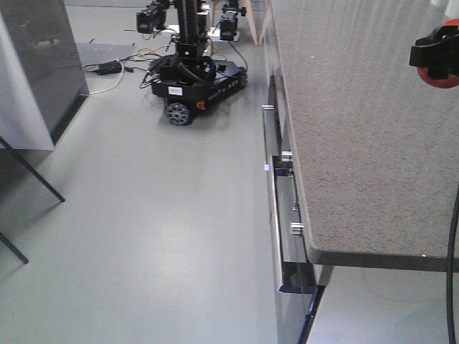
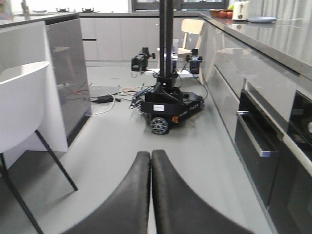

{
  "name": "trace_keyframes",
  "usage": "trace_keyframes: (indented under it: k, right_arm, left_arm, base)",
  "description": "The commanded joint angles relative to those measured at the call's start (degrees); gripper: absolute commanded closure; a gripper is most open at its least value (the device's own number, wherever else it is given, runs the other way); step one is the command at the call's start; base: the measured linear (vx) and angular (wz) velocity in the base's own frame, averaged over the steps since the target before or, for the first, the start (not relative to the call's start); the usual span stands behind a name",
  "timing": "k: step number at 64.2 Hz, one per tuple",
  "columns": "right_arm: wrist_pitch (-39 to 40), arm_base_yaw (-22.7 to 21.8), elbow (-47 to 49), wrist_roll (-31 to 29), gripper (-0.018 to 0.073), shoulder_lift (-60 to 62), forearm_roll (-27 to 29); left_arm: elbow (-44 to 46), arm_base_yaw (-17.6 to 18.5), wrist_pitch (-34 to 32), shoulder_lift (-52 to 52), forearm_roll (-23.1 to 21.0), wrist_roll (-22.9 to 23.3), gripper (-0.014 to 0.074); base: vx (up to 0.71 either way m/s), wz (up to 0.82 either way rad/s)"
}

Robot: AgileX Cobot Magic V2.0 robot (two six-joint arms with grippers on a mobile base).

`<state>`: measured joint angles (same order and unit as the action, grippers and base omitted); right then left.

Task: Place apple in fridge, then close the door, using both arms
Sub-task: 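Lift the apple off the counter with the right gripper, then drive the base away from the counter holding the apple in the right gripper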

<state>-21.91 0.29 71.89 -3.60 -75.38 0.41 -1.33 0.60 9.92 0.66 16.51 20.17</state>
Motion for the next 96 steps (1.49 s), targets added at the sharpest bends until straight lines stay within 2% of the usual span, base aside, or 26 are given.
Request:
trace_keyframes:
  k: [1,58,96]
  right_arm:
    - [4.6,-0.2,1.7,-0.4,0.0489,1.9,-0.1]
    - [4.2,-0.2,1.7,-0.4,0.0489,1.9,-0.1]
    - [4.2,-0.2,1.7,-0.4,0.0489,1.9,-0.1]
  left_arm:
    - [-1.7,0.0,-4.2,0.8,0.0,0.1,0.0602]
    - [-1.7,0.0,-4.2,0.8,0.0,0.1,0.0602]
    - [-1.7,0.0,-4.2,0.8,0.0,0.1,0.0602]
  base:
    - [-0.02,0.25]
    - [-0.06,0.51]
    - [-0.07,0.36]
